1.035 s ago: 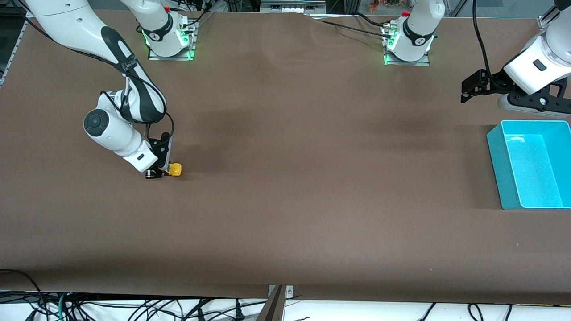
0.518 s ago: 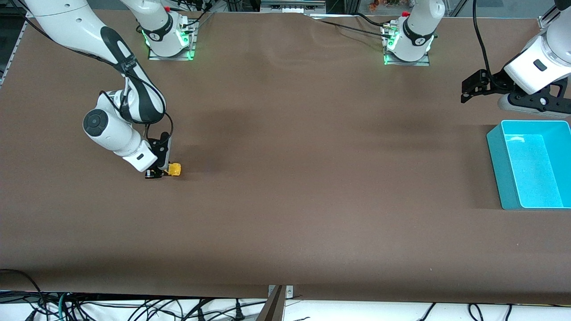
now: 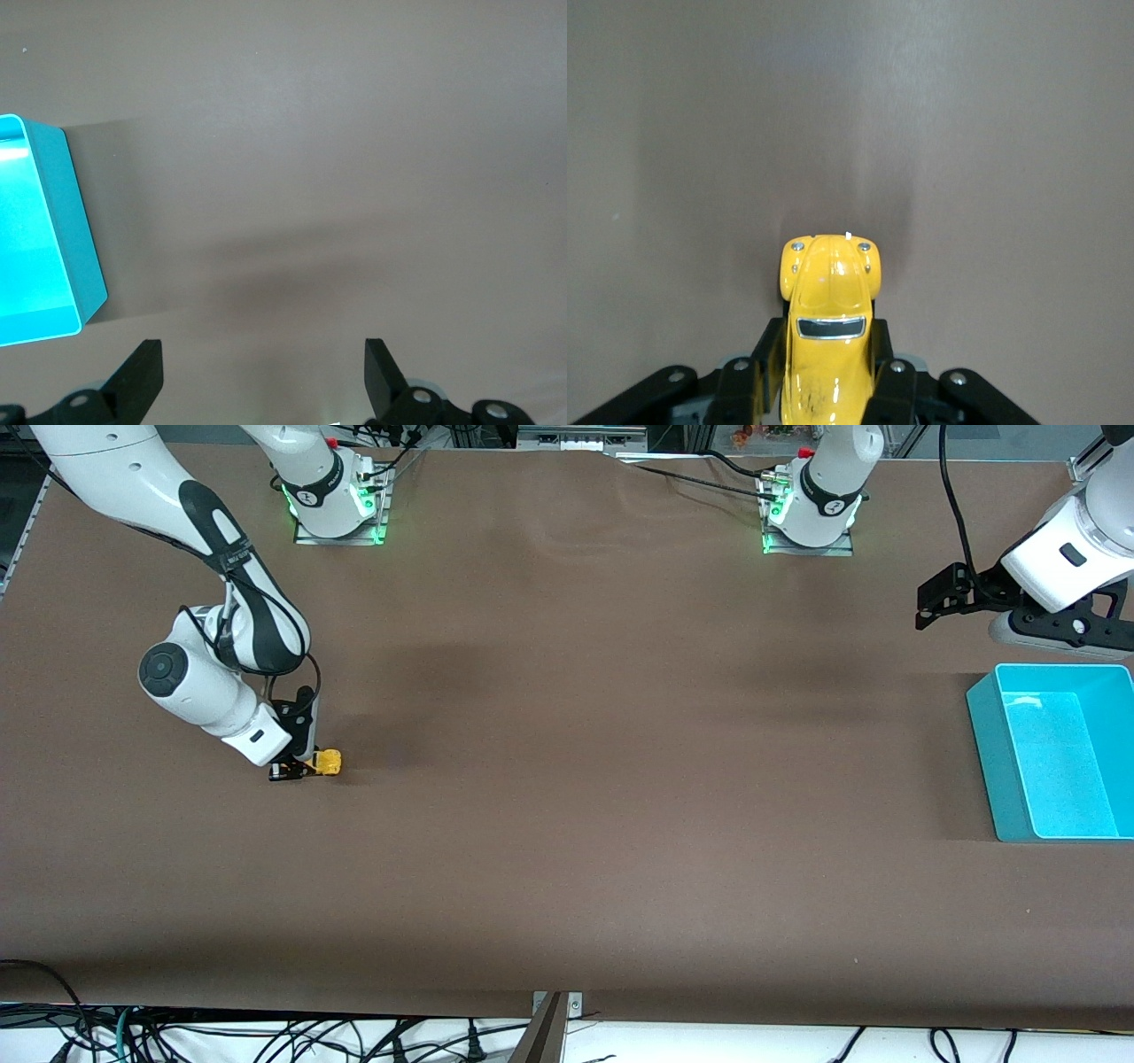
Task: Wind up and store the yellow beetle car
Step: 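Drag the car backward along the table with the right gripper to wind it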
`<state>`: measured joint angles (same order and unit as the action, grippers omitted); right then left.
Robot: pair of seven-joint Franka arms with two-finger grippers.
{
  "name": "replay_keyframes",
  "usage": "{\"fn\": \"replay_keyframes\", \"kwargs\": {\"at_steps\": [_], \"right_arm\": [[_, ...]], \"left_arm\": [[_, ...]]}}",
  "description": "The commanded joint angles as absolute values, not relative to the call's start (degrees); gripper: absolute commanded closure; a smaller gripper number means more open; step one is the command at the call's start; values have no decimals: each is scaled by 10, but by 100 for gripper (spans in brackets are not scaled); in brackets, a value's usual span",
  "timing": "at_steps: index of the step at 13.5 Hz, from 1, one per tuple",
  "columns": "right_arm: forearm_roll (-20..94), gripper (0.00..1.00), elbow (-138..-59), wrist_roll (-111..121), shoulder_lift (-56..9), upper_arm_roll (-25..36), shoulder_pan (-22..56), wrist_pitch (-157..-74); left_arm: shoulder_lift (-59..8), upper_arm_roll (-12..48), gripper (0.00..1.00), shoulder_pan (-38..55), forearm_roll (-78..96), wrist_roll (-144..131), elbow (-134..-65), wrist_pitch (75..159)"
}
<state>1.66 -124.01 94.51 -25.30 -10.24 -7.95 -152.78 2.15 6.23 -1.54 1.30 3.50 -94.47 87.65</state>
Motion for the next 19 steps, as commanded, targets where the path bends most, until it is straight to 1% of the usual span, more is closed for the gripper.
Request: {"fn": "replay_keyframes", "kwargs": {"at_steps": [1, 5, 8, 14, 16, 19], "right_arm": [[22, 60, -1249, 994, -268, -105, -113, -1526], [22, 60, -1251, 1042, -269, -105, -148, -1522], [22, 60, -1251, 1109, -278, -105, -196, -1516], [22, 60, -1250, 1186, -279, -105, -264, -1498], [23, 60, -1249, 1186, -279, -105, -266, -1498], [23, 58, -1244, 1168, -278, -105, -266, -1497]], "left_arm": [[19, 64, 0, -18, 6, 32, -932, 865], [20, 64, 0, -18, 6, 32, -932, 865], [20, 65, 0, -18, 6, 32, -932, 864], [19, 65, 0, -18, 6, 32, -932, 864], [19, 64, 0, -18, 6, 32, -932, 864], [19, 64, 0, -18, 6, 32, -932, 865]]}}
